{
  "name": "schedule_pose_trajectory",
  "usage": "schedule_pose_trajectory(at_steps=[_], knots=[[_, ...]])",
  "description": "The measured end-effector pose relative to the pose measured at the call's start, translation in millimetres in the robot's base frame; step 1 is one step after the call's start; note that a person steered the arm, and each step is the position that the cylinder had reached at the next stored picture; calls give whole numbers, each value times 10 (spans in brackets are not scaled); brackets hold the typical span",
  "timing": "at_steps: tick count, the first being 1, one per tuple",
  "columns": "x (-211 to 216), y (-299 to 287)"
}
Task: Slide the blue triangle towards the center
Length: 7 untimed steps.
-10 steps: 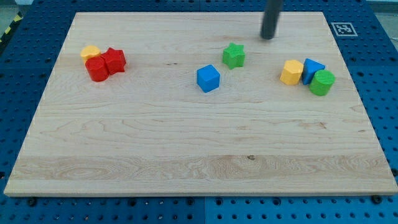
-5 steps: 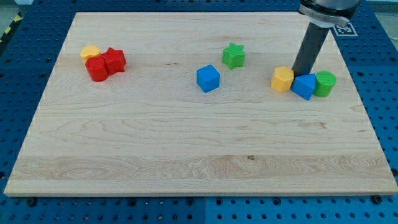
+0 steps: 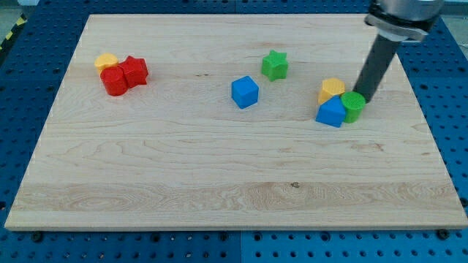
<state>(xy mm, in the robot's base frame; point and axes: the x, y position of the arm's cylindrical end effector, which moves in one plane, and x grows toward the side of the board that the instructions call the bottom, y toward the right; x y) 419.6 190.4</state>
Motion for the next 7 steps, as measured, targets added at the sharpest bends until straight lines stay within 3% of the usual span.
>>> schedule_pose_trajectory(at_steps=[5, 7], knots=[[277, -375], [403, -1300]])
